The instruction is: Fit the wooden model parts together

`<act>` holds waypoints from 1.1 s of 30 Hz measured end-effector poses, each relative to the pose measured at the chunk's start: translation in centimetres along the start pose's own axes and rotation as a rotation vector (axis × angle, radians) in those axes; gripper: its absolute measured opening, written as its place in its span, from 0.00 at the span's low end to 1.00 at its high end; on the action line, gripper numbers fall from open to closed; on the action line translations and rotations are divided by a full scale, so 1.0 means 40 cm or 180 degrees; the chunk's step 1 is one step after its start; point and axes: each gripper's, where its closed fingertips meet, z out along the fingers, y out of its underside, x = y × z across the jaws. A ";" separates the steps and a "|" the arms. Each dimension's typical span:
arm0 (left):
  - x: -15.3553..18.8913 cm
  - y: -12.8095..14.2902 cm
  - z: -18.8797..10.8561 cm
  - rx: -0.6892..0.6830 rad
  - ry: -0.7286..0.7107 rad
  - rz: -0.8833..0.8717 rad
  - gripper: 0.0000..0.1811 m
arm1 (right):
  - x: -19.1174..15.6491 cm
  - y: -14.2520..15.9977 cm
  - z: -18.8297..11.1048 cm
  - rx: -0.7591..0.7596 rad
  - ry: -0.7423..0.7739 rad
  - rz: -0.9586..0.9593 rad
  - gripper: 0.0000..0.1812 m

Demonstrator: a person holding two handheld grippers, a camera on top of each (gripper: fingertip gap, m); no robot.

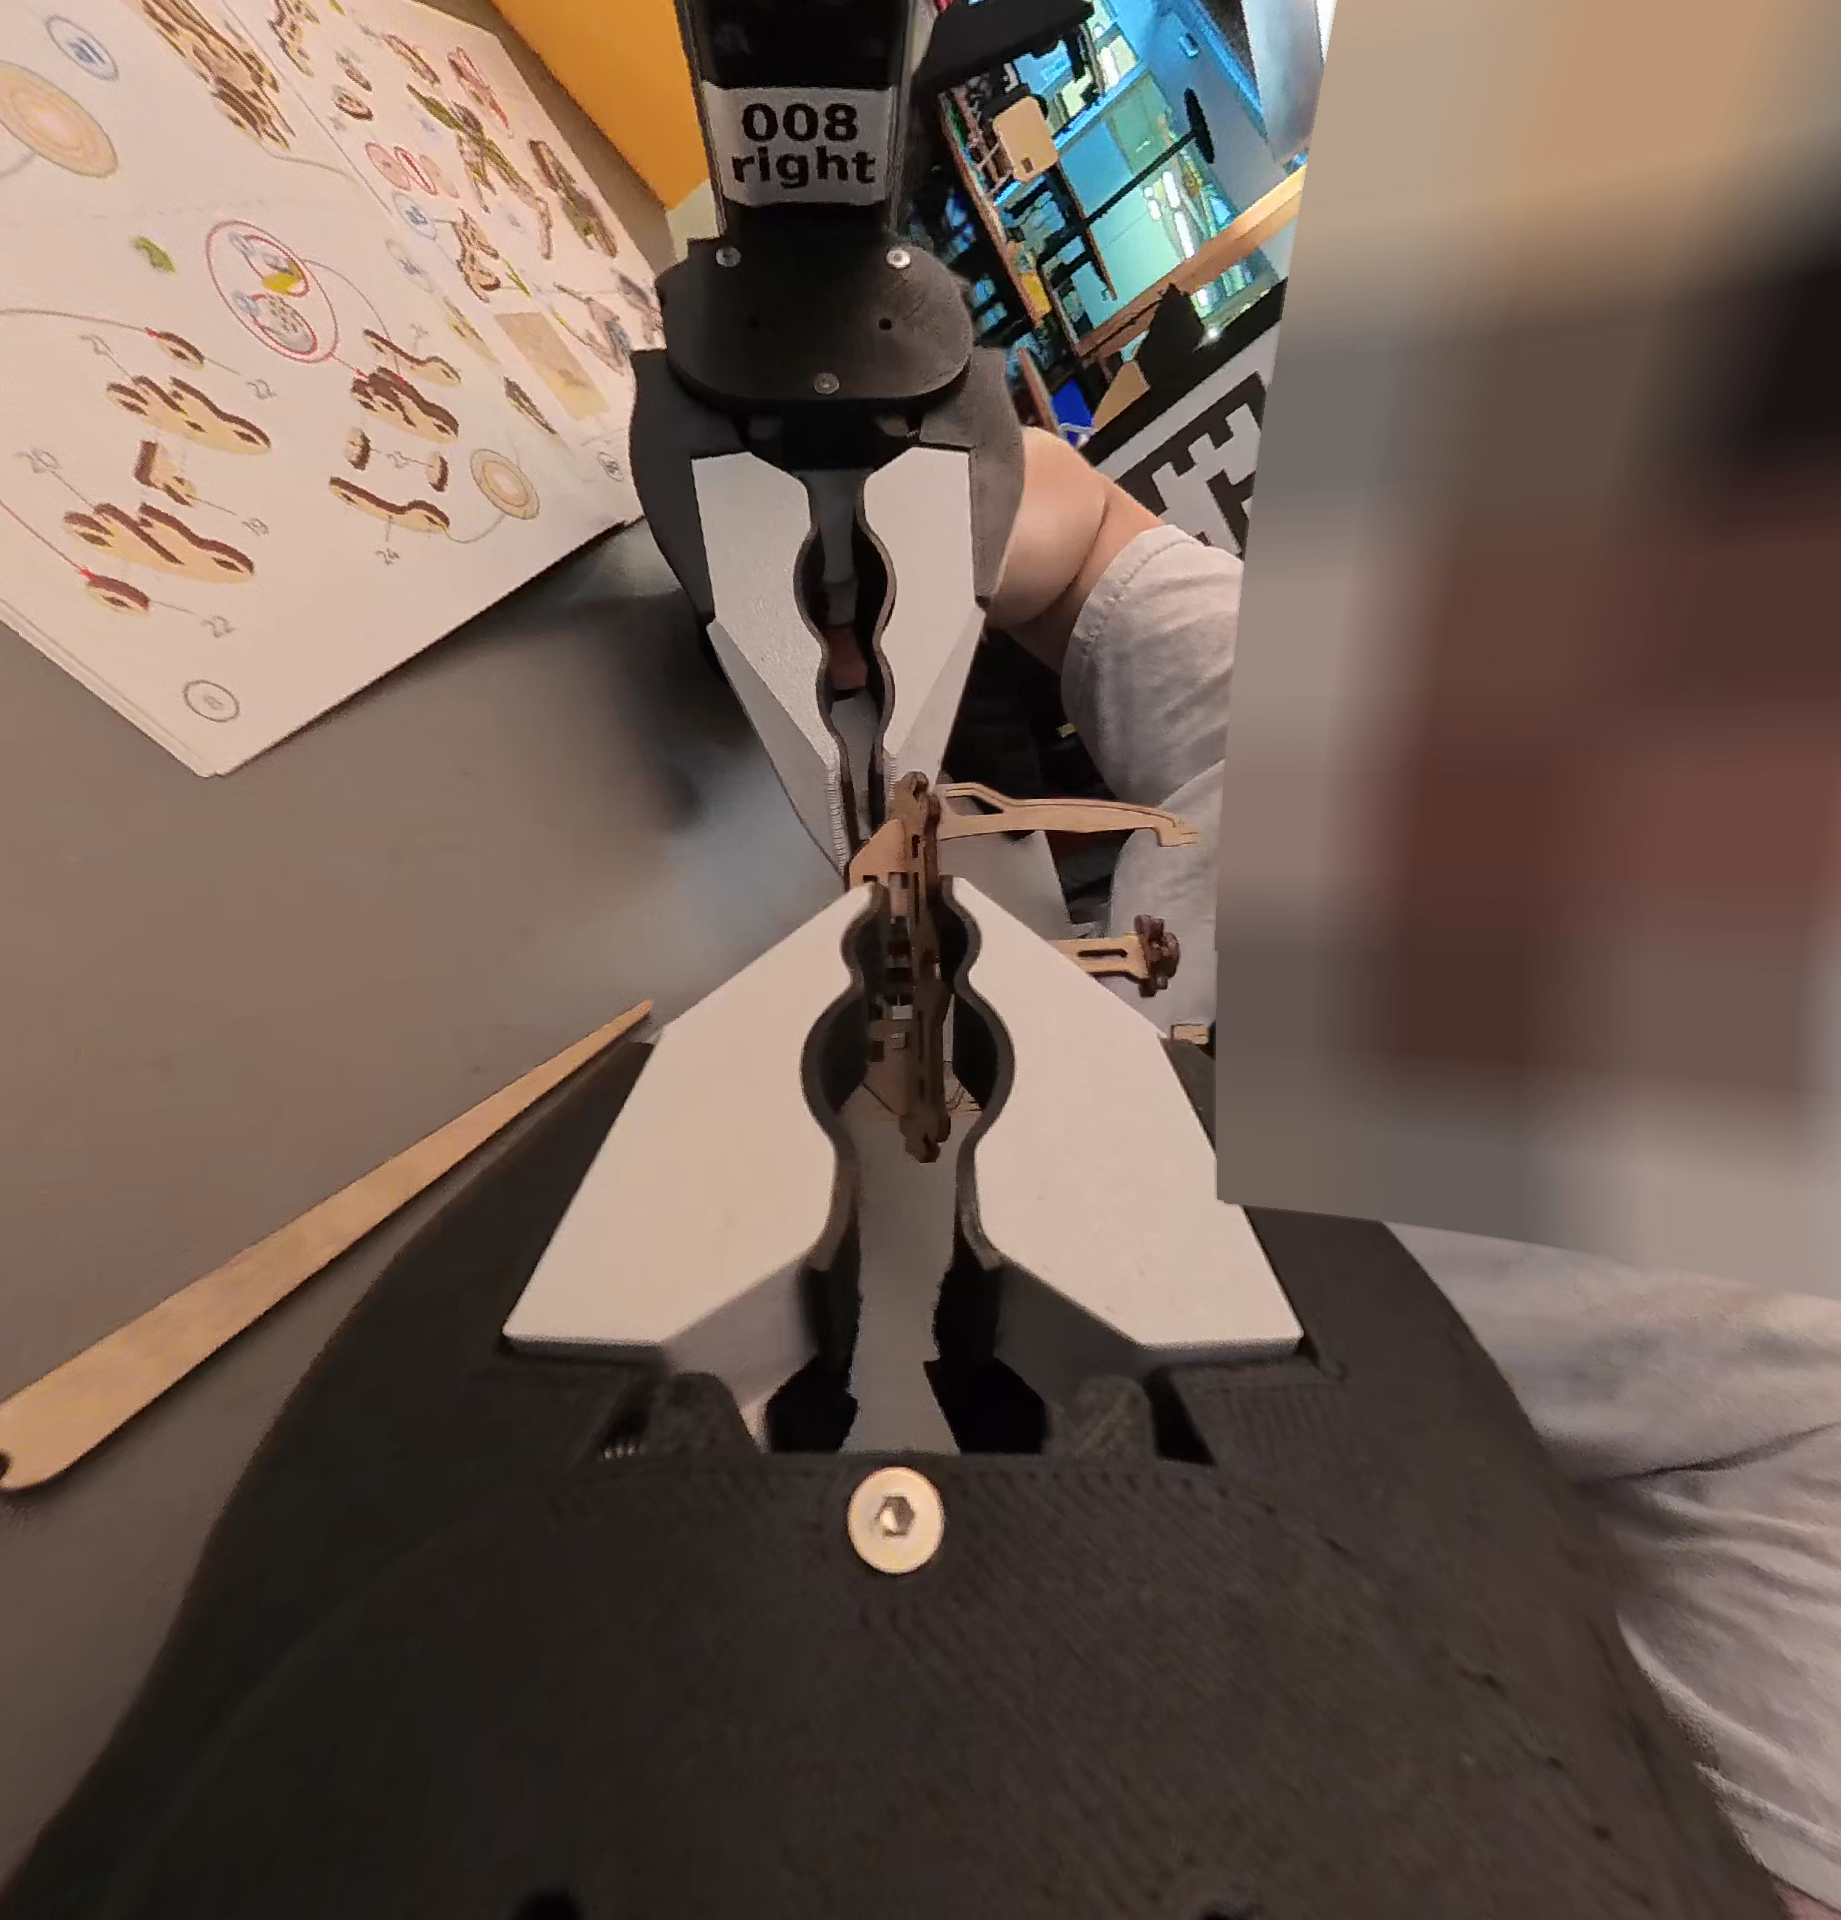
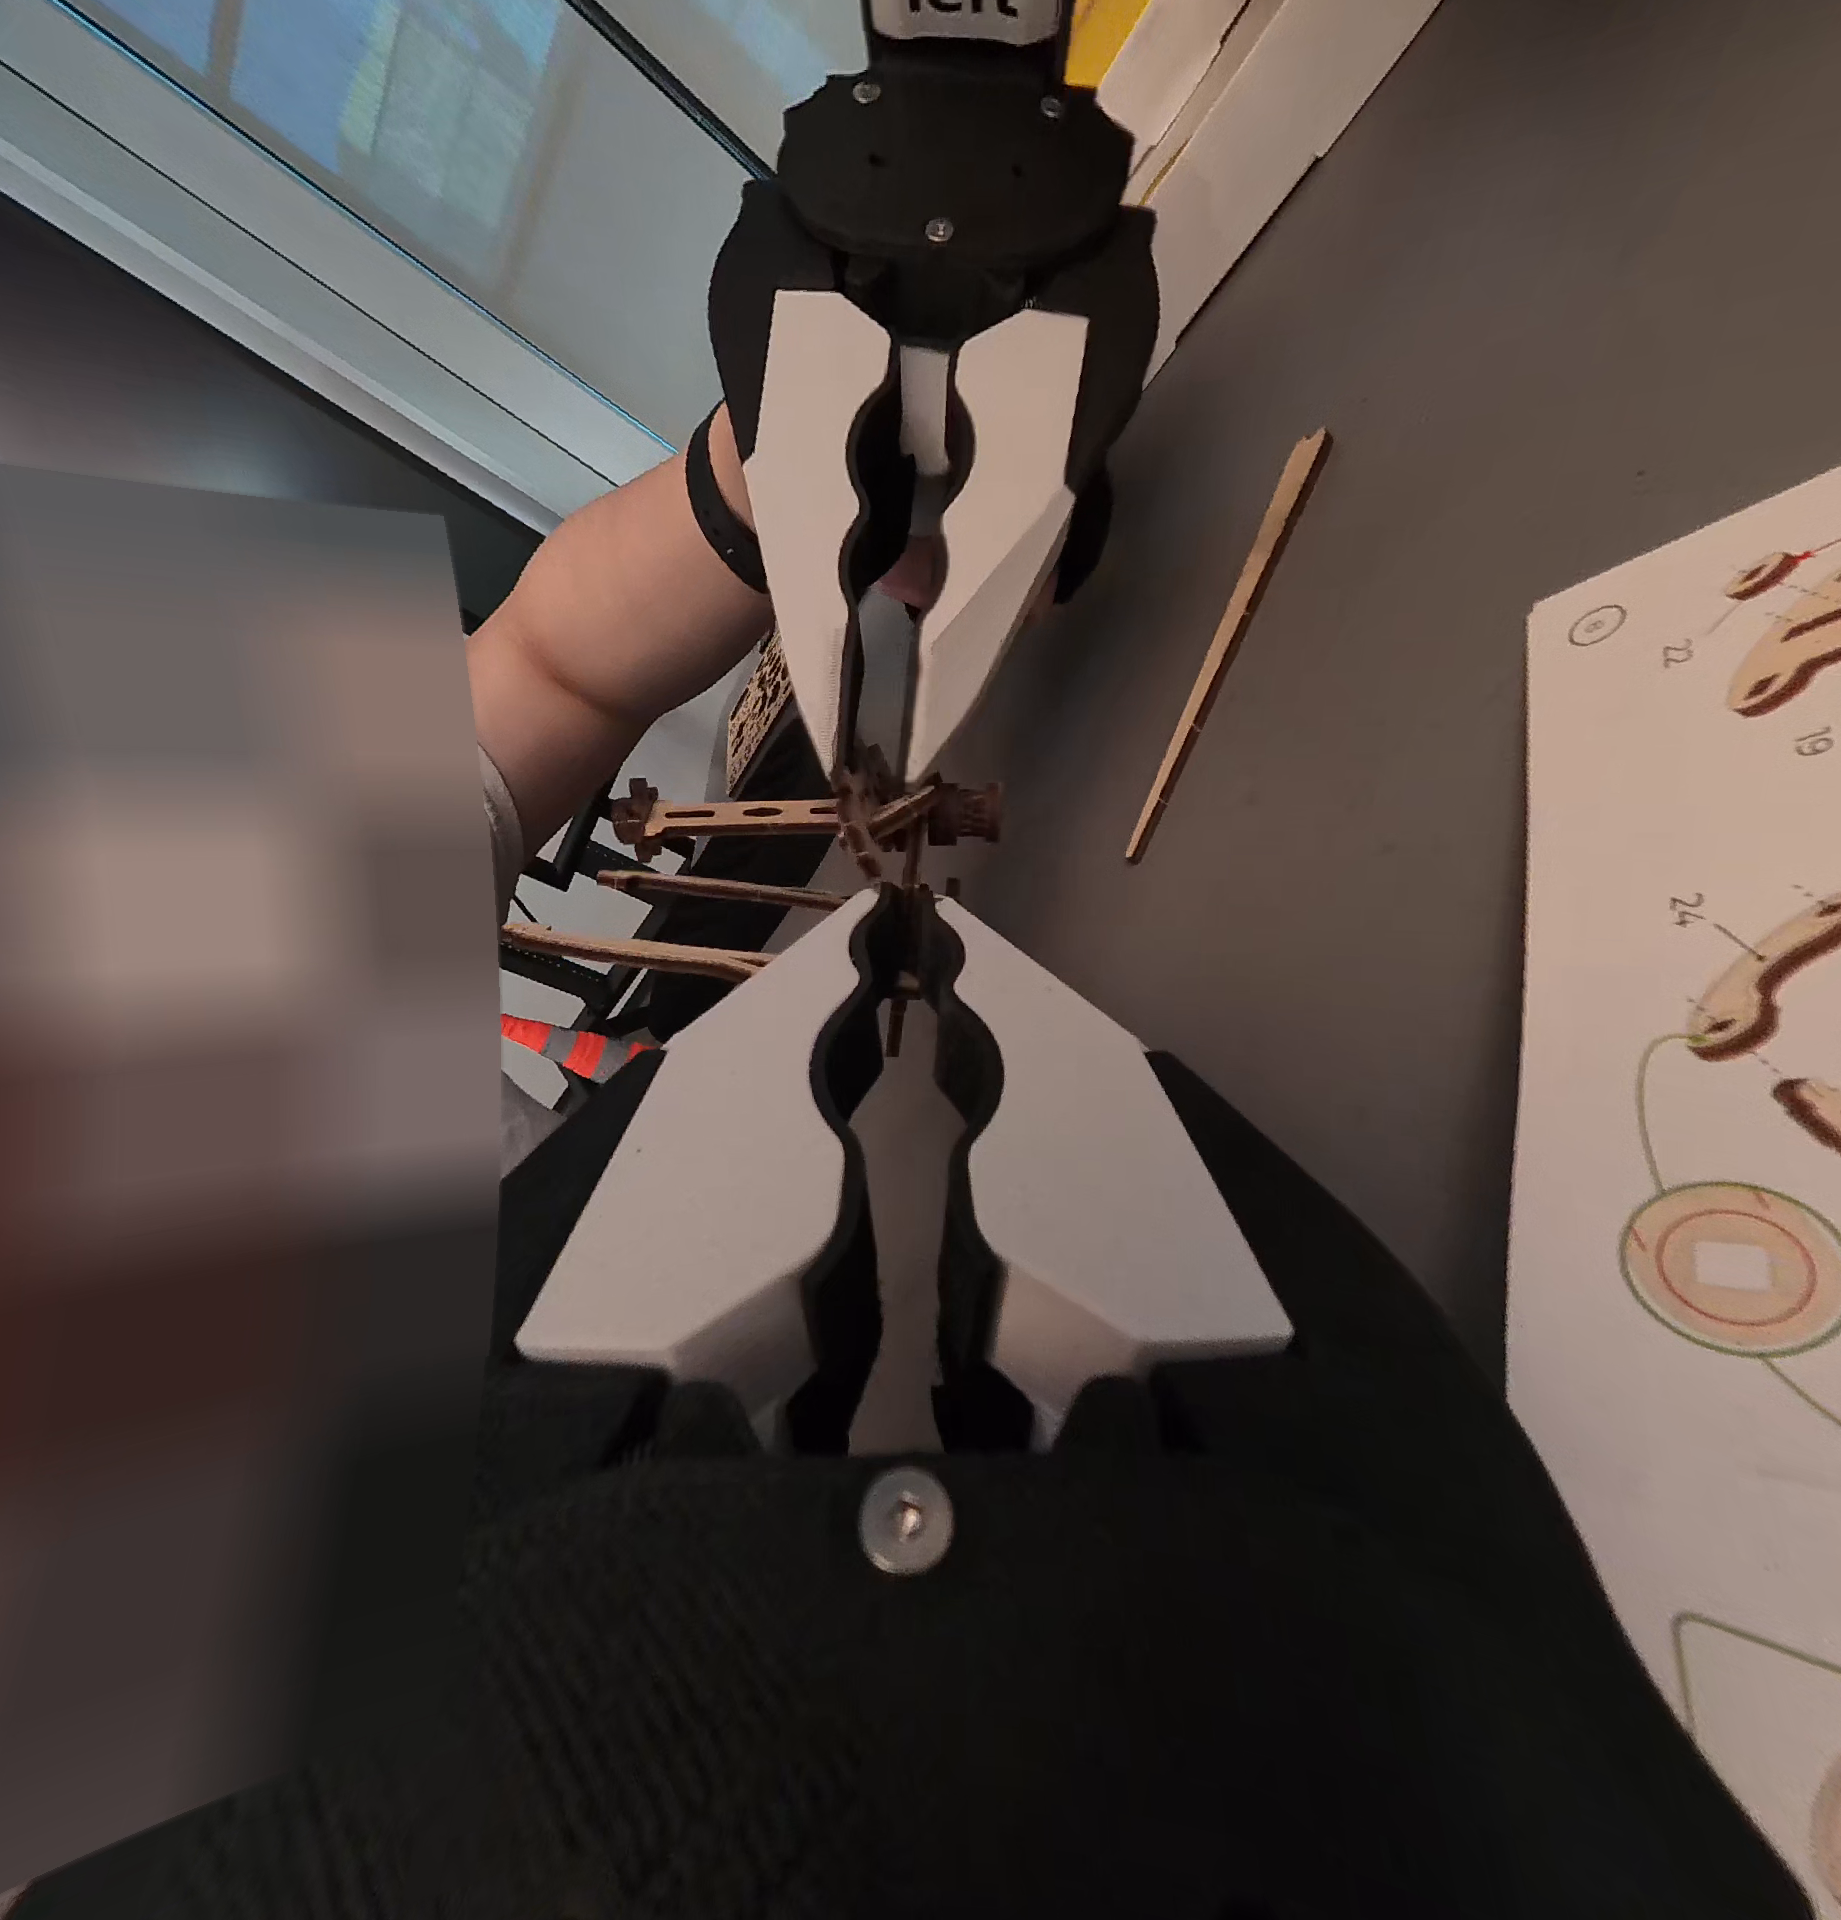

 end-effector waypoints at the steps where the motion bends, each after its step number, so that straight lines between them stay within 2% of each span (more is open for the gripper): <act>1: -0.003 -0.001 -0.002 0.0000 -0.0045 0.0024 0.04 | 0.000 0.000 0.000 -0.0001 -0.0004 0.0007 0.01; 9: -0.007 -0.002 0.001 -0.0031 -0.0196 0.0187 0.04 | 0.003 -0.002 -0.001 0.0010 -0.0021 0.0088 0.01; 18: -0.003 -0.002 0.003 -0.0082 -0.0253 0.0309 0.08 | 0.003 -0.001 -0.001 0.0003 -0.0040 0.0117 0.01; 26: -0.012 -0.005 0.007 -0.0098 -0.0500 0.0531 0.05 | 0.004 -0.002 -0.004 0.0015 -0.0040 0.0139 0.00; 33: -0.008 0.007 0.008 -0.0137 -0.0406 0.0447 0.06 | 0.002 0.006 0.001 -0.0051 -0.0024 0.0076 0.00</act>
